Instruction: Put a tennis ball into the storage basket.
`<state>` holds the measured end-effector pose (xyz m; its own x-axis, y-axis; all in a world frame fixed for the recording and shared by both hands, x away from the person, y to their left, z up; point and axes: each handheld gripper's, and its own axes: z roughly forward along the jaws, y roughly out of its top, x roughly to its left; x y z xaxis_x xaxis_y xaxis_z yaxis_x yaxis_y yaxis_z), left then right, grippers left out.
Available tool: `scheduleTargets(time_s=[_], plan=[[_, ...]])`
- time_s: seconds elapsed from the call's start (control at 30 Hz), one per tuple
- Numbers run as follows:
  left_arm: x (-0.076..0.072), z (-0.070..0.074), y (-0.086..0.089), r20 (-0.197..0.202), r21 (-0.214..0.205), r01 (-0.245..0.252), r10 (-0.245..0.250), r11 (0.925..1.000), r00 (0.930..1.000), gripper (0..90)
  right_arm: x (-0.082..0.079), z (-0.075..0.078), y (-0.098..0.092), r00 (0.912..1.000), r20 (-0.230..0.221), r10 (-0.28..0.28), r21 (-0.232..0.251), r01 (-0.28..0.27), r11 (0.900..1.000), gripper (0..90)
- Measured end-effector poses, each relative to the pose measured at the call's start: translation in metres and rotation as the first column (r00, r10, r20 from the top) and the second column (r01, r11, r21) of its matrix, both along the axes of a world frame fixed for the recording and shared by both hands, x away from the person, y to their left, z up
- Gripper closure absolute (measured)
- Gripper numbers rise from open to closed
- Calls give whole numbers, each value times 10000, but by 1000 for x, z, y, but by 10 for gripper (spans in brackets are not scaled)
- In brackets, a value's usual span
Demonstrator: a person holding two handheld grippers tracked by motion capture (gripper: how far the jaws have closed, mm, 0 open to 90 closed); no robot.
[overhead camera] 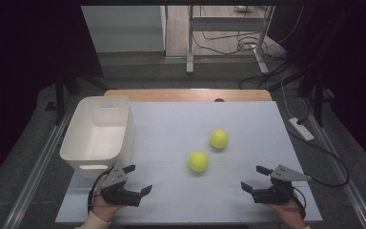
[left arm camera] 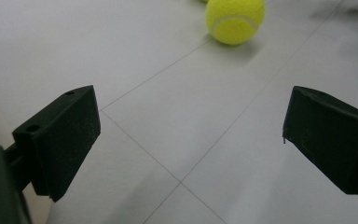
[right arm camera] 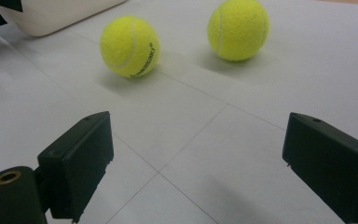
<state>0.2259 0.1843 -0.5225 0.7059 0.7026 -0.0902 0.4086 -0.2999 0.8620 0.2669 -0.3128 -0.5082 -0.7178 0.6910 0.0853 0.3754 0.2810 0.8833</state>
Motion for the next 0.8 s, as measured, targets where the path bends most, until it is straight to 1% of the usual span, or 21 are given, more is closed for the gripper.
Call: scheduleTargets(time_s=[0.27,0.8], plan=[[0,0,-2,7,15,50,-50,10000,10000,45,-2,0,1,10000,-2,52,-51,-52,10000,90],[0,2,-2,86,85,-52,51,10000,9999,45,-2,-1,0,9999,-73,74,-58,-75,10000,92]])
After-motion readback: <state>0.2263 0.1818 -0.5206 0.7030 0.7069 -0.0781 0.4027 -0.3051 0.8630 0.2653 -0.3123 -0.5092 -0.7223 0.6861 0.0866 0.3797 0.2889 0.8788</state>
